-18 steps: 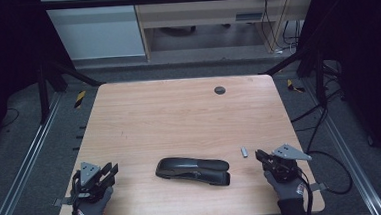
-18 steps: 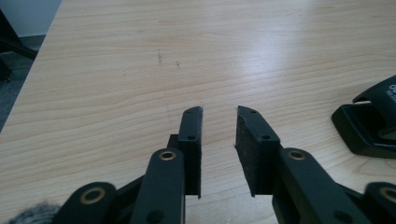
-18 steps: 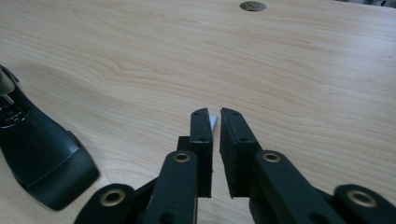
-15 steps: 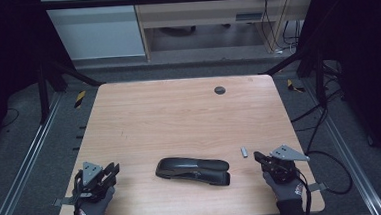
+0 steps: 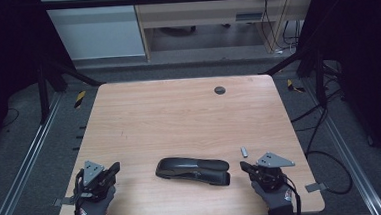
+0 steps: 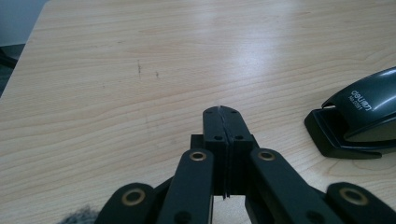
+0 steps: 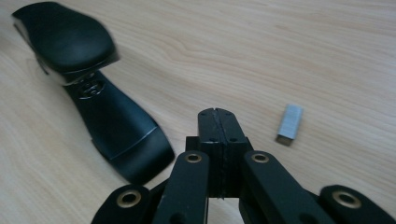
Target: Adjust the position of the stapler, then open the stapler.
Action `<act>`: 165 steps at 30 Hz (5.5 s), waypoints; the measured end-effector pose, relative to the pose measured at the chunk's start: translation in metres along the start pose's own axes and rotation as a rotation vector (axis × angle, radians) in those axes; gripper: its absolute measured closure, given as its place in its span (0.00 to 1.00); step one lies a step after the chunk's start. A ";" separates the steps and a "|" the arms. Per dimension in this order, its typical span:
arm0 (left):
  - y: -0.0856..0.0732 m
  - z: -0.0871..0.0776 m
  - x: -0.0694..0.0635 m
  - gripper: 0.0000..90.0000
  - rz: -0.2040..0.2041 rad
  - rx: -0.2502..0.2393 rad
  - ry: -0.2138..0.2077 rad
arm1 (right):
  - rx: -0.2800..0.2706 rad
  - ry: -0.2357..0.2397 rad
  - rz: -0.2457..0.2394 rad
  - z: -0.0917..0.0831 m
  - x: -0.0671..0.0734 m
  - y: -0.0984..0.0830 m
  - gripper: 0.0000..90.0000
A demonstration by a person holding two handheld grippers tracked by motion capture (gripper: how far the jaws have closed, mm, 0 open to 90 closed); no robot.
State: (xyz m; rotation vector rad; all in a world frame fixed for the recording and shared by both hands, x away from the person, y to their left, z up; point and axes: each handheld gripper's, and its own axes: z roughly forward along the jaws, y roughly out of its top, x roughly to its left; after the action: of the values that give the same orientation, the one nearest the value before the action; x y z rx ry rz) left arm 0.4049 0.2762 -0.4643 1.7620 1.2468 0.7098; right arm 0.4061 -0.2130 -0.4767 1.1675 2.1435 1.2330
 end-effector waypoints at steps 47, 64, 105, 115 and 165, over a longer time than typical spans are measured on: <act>0.052 0.104 -0.091 1.00 0.174 0.162 -0.253 | -0.046 -0.144 0.065 -0.002 -0.032 -0.011 1.00; 0.050 0.091 -0.088 1.00 0.204 0.186 -0.250 | -0.038 -0.085 0.032 0.003 -0.019 -0.008 1.00; 0.004 0.020 -0.006 0.99 0.036 0.051 -0.035 | 0.081 0.153 -0.037 0.022 0.044 -0.020 1.00; 0.004 0.020 -0.006 0.99 0.037 0.046 -0.023 | 0.087 0.150 -0.044 0.024 0.044 -0.021 1.00; 0.059 0.009 -0.040 0.48 0.204 -0.001 -0.146 | -0.029 -0.223 0.096 -0.001 -0.045 -0.014 0.56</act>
State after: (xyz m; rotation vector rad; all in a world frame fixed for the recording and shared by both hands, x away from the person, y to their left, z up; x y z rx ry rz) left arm 0.4262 0.2269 -0.4161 1.9222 0.9784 0.6824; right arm 0.4246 -0.2545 -0.4905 1.3411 1.9203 1.1110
